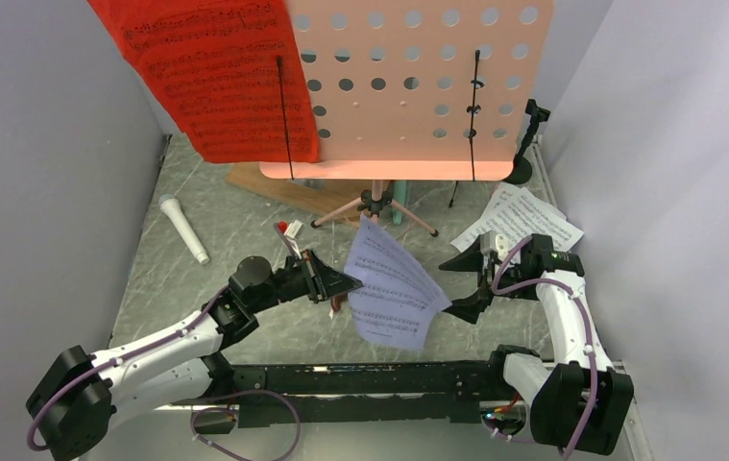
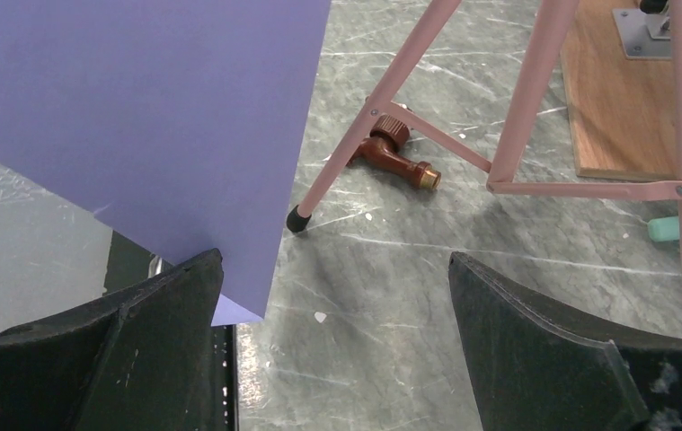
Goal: Pack up the instrument practice props
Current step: Pick up the sheet music from the music stand.
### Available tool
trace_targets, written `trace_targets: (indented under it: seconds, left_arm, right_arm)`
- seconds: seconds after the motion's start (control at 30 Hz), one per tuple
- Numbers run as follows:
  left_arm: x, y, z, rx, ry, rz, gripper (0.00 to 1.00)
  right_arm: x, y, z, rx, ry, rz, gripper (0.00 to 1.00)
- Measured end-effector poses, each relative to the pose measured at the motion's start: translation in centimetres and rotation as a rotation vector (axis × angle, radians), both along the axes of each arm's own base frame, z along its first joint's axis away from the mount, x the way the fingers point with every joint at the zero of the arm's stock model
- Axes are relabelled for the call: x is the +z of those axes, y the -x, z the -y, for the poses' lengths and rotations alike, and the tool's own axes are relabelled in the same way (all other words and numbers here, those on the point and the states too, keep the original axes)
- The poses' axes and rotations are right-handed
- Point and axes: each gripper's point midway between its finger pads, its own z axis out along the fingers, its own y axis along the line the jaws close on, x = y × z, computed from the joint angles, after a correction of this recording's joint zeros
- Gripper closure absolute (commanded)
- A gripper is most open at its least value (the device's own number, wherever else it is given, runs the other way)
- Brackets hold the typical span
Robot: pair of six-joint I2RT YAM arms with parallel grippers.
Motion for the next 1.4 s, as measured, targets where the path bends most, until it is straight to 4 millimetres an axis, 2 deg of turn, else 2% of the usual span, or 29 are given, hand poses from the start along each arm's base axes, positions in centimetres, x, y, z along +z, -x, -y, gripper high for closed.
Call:
trace_targets:
  seconds: [0.33, 0.6, 0.8, 0.93, 1.1, 1.3, 1.33, 1.37, 1.4]
  left_arm:
    - [0.4, -0.5, -0.4, 0.043, 0.013, 0.013, 1.0]
    - [-0.1, -0.5, -0.6, 0.053, 0.009, 0.01, 1.0]
    - [-1.7, -0.6, 0.5, 0.009, -0.018, -0.013, 1.0]
    - [-2.2, -0.1, 1.9, -0.054, -0.025, -0.019, 1.0]
    - [-1.9, 0.7, 2.7, -0.109, -0.01, -0.002, 1.0]
    - [-1.3, 1.0, 2.8, -0.128, 0.006, 0.026, 1.0]
    - [-1.2, 1.1, 2.8, -0.132, 0.007, 0.033, 1.0]
    - [-1.2, 1.2, 2.8, -0.136, 0.007, 0.037, 1.0]
    - [-1.1, 1.2, 2.8, -0.139, 0.009, 0.043, 1.0]
  right_arm:
    - [0.0, 0.1, -0.1, 0.004, 0.0, 0.0, 0.01]
    - [0.0, 0.1, -0.1, 0.008, 0.0, -0.002, 0.01]
    - [0.0, 0.2, -0.4, 0.017, -0.01, -0.033, 0.04]
    - [0.2, -0.4, -0.4, 0.009, -0.032, -0.075, 0.1]
    - [0.2, -1.4, -0.3, -0.005, -0.054, -0.151, 0.23]
    - [0.3, -3.6, 0.4, -0.058, -0.05, -0.227, 0.44]
    - [0.3, -4.0, 0.5, -0.069, -0.045, -0.237, 0.54]
    - [0.2, -4.4, 0.6, -0.082, -0.041, -0.247, 0.76]
    - [0.1, -4.8, 0.7, -0.095, -0.038, -0.259, 0.93]
